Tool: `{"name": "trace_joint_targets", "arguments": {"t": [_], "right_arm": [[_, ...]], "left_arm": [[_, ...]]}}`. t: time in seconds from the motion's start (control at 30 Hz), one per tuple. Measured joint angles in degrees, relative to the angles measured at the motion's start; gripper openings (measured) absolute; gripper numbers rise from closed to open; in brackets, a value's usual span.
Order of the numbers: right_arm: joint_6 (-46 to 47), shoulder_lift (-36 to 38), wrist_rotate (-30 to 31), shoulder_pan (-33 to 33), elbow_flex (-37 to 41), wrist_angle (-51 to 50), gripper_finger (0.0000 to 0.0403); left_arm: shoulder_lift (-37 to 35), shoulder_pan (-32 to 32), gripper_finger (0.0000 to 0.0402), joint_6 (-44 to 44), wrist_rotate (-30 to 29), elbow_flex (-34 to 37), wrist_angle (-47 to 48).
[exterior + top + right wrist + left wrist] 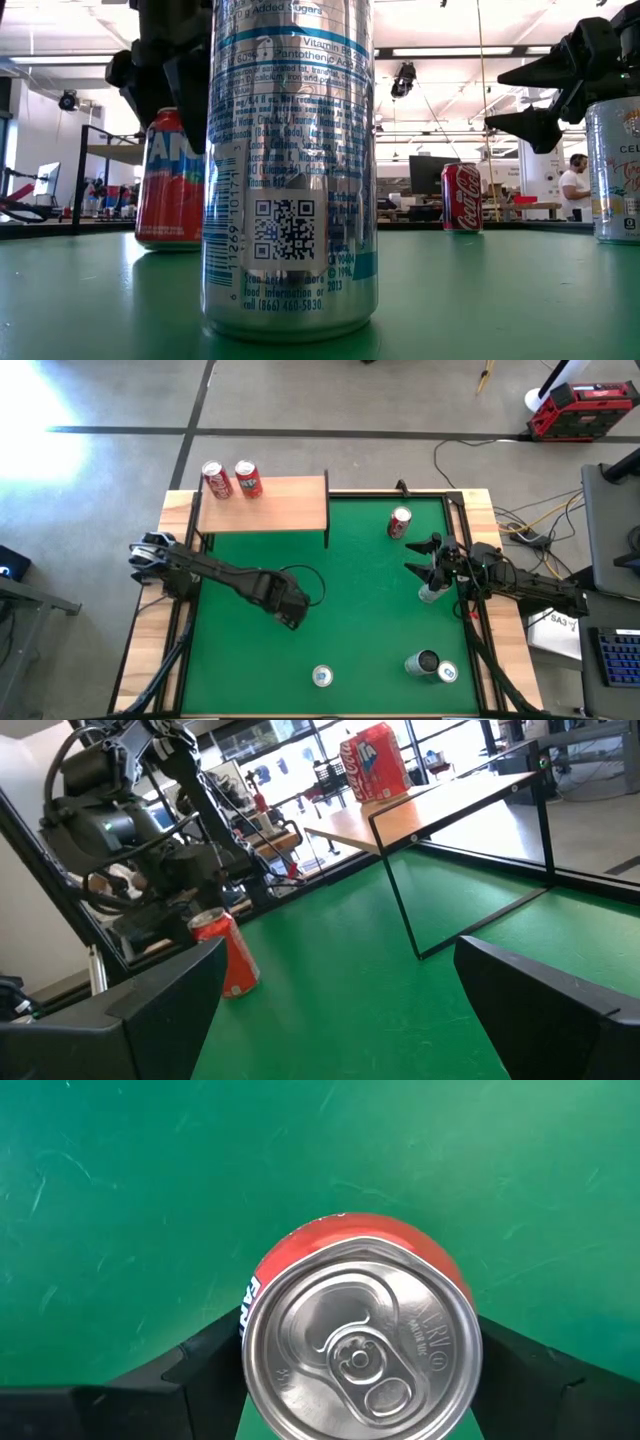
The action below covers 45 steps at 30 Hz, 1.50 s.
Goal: Place canned beverage on shelf
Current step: Put the red soda can aligned with the other red soda can on the shelf
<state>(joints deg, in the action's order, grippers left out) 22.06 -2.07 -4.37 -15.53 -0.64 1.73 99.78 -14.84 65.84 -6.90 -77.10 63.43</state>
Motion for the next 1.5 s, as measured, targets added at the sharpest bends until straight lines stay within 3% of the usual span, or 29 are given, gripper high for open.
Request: {"name": "trace_joint_targets", "arguments": {"t": [0.23,0.53,0.73,0.9,1.27,1.4,1.5], "right_arm": [[0.0,0.0,0.0,0.0,0.0,0.0,0.0382],[0.0,0.0,-0.1,0.0,0.0,0.0,0.0382],[0.0,0.0,-0.1,0.0,0.0,0.0,0.0382],[0.0,0.0,0.0,0.0,0.0,0.0,0.0382],[0.0,0.0,0.0,0.0,0.0,0.0,0.0382],[0.0,0.0,0.0,0.0,0.0,0.0,0.0382],[0.0,0.0,-0.1,0.0,0.0,0.0,0.0382]], "left_arm": [[-0.8,0.3,0.0306,1.0,0.4,1.1,-0.8],[-0.6,-0.1,0.0308,3.8,1.0,0.8,-0.7],[-0.3,-0.1,0.0312,11.1,2.3,-1.9,3.3],[-0.3,-0.2,0.0336,16.4,1.9,-3.9,5.1],[0.7,-0.4,0.0378,17.7,1.5,-4.4,6.7],[0.7,-0.2,0.0384,27.8,0.8,-5.0,10.5],[0.7,-0.1,0.0390,40.6,1.9,-5.8,11.4]]}}
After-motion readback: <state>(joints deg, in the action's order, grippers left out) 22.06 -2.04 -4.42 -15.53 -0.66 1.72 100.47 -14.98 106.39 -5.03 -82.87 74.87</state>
